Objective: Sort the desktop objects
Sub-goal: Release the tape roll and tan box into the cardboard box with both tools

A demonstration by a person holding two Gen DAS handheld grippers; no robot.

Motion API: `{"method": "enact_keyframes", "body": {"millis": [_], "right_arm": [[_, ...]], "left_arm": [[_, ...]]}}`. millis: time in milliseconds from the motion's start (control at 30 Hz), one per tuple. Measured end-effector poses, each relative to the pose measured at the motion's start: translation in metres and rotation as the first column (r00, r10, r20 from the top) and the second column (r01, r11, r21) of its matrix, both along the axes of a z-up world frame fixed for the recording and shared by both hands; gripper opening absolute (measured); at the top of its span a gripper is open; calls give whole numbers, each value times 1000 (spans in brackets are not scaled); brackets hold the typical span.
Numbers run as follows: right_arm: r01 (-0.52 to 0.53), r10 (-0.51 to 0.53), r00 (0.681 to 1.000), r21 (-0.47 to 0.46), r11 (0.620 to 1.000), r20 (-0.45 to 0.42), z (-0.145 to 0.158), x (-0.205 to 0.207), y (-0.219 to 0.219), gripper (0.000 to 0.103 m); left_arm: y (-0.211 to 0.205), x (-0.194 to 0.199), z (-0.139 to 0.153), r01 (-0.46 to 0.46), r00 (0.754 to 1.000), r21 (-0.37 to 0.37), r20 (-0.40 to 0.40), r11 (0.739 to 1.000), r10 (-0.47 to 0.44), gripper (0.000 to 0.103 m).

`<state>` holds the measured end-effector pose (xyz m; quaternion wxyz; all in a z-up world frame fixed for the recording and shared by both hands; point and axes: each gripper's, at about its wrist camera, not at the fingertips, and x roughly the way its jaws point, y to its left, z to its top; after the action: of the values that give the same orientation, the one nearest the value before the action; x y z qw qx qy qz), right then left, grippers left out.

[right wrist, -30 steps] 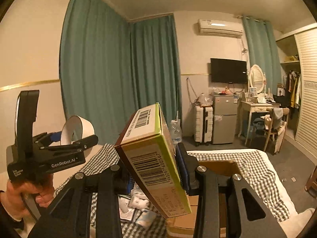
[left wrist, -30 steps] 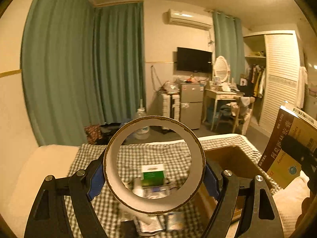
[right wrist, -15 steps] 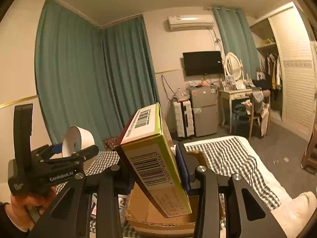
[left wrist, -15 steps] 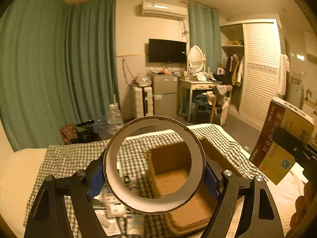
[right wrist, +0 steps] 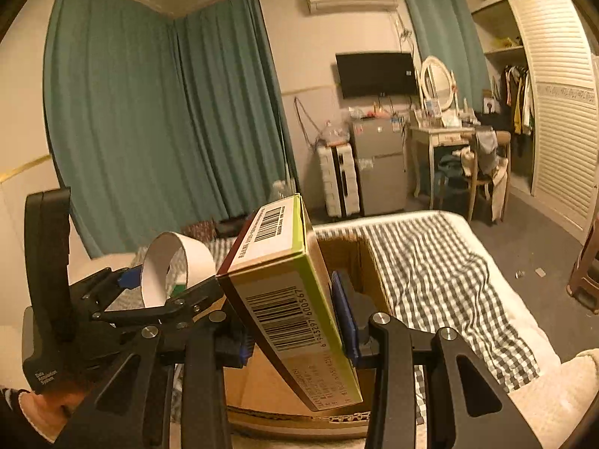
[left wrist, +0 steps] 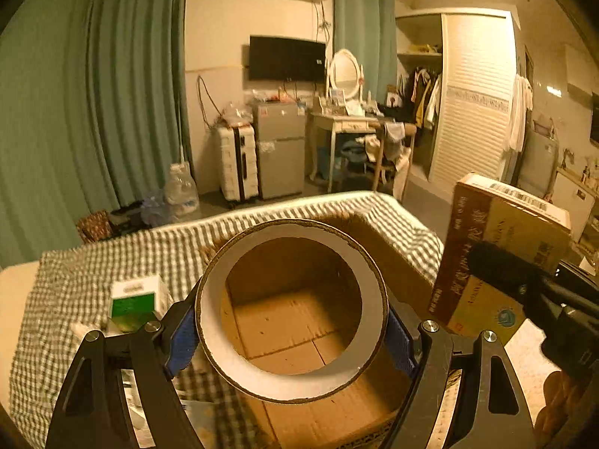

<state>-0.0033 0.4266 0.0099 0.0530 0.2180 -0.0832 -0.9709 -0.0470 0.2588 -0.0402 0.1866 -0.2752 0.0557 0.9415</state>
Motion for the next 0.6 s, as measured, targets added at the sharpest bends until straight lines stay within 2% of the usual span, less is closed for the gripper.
{"method": "enact_keyframes", "body": {"millis": [233, 400, 533, 600], "right_arm": [[10, -12, 991, 18, 1000, 131, -40, -28, 3, 36], [32, -36, 979, 26, 999, 200, -57, -40, 0, 38], [73, -80, 979, 46, 996, 188, -56, -37, -2, 39], [83, -87, 983, 32, 996, 162, -51, -31, -1, 45]], "left_arm": [[8, -20, -38, 14, 998, -42, 69, 999, -11, 83], [7, -25, -51, 33, 994, -41, 102, 999, -29, 85], [4, -25, -55, 19, 992, -43, 122, 999, -14, 94], [-1, -25, -53, 1, 994, -35, 111, 999, 3, 95]]}}
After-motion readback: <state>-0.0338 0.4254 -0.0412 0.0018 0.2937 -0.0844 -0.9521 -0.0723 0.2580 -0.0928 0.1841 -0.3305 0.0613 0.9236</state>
